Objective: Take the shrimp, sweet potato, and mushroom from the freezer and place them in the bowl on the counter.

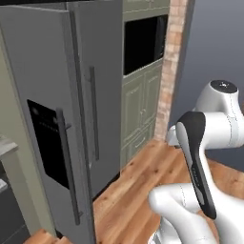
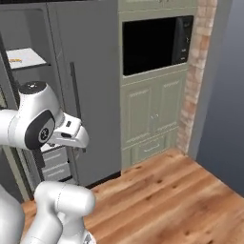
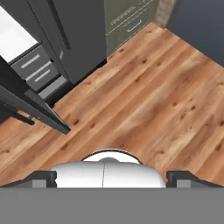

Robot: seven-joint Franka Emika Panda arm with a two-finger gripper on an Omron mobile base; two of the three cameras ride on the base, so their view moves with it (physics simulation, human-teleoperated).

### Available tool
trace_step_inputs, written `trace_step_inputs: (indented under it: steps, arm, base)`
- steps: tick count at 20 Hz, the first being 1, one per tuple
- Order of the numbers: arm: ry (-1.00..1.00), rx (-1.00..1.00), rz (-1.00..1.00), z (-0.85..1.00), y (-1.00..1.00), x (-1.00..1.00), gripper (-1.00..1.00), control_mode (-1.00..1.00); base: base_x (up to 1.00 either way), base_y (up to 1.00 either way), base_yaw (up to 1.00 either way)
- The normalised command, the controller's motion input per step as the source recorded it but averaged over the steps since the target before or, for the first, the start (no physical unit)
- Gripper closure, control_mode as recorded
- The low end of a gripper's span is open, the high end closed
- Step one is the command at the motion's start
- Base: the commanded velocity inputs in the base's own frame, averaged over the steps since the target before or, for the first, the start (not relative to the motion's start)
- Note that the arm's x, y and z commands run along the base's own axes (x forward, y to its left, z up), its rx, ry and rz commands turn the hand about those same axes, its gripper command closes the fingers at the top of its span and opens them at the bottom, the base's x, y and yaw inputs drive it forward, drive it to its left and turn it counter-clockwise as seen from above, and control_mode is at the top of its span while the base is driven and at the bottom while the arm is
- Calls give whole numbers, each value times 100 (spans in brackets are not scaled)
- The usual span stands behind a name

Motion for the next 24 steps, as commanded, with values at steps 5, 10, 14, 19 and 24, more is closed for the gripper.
trace_step_inputs:
  steps: [5,10,14,19,24]
  arm:
    - [0,0,0,0,0,0,-100,100]
    - [0,0,0,0,0,0,-100,100]
    - [0,0,0,0,0,0,-100,100]
    - [0,0,0,0,0,0,-100,100]
    - [0,0,0,0,0,0,-100,100]
  base:
    - [37,-77,63]
    - [52,-65,59]
    - [59,-50,50]
    - [70,-32,45]
    - [64,21,20]
